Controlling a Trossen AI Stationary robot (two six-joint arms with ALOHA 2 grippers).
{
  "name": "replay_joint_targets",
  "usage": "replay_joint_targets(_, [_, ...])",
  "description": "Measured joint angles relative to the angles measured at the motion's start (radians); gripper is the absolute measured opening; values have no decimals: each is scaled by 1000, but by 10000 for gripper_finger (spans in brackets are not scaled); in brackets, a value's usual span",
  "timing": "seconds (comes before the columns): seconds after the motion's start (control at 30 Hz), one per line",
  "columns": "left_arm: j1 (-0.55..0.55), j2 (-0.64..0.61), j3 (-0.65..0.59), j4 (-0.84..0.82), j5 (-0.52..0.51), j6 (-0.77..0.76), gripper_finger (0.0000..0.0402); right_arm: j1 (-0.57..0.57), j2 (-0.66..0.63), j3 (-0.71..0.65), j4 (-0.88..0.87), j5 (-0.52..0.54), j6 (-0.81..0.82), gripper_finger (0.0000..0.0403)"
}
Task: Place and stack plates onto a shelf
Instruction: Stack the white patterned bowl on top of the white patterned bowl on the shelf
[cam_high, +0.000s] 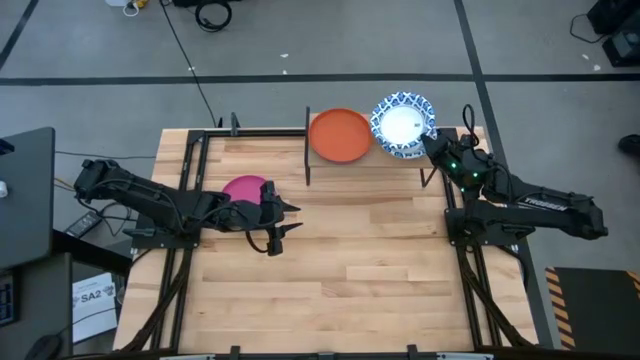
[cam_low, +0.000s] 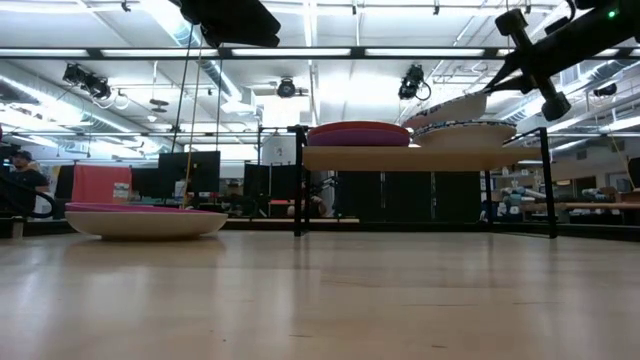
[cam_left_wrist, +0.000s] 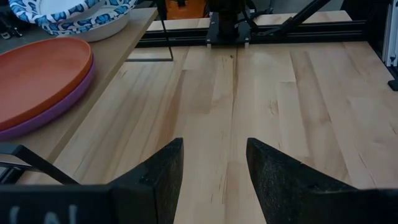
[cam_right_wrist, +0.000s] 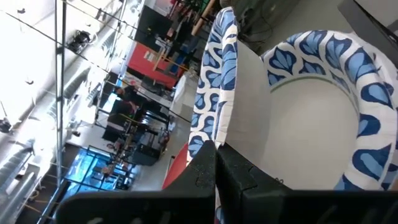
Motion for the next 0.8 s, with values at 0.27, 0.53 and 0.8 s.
replay_joint_targets(0.27, [0,0,0,0,0,0,183,0,0,-1,0,1,7,5])
replay_joint_targets(0.53, [0,0,0,0,0,0,183,0,-30,-1,19,9,-10,5])
replay_joint_targets(0.8, [0,0,0,0,0,0,183,0,-71,-1,2,11,-28,6])
